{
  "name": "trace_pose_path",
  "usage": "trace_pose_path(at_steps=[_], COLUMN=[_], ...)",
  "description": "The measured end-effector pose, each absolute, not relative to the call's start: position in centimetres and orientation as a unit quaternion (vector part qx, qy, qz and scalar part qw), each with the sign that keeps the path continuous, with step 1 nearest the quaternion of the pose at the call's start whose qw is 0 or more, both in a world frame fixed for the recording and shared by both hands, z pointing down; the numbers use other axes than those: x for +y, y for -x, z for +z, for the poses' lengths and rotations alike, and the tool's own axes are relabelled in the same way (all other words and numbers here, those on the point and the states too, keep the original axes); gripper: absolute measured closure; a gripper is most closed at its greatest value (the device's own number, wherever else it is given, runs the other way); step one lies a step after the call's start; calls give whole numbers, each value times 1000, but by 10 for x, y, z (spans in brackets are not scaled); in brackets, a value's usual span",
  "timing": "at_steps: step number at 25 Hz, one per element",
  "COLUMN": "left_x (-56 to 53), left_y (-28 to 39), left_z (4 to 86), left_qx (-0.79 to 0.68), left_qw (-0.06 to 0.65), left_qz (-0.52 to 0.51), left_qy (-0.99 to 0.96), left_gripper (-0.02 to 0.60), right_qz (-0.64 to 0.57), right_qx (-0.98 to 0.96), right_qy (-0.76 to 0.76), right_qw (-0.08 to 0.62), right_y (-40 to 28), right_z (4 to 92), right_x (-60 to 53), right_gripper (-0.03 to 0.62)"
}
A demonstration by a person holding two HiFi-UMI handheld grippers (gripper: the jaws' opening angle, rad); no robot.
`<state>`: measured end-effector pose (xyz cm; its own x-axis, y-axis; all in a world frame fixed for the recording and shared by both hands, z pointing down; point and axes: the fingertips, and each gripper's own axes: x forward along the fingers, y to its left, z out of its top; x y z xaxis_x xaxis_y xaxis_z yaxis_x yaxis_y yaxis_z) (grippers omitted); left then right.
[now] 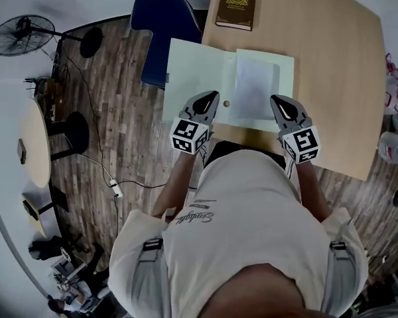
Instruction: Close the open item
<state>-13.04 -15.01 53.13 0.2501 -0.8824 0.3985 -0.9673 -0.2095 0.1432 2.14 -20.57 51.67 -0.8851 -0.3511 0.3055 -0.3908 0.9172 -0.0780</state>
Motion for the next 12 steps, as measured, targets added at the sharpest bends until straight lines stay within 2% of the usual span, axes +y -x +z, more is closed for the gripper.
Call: trace_pose_path(at_steps=[8, 12], left_x=[-119, -94], left_y=[231, 287], left_z=[518, 528], left_qx=[-663, -694], left_qw=[172, 192], left_qz=[99, 100], left_qy=[-721, -687], left_gripper=[566, 566], right_qz=[60, 58], right_qx=[-971, -973], right_qy=[-170, -156], right_qw=[159, 161], right_y=[23, 42], right_z=[516, 515], right_x=[-190, -180], right_gripper=[599, 599])
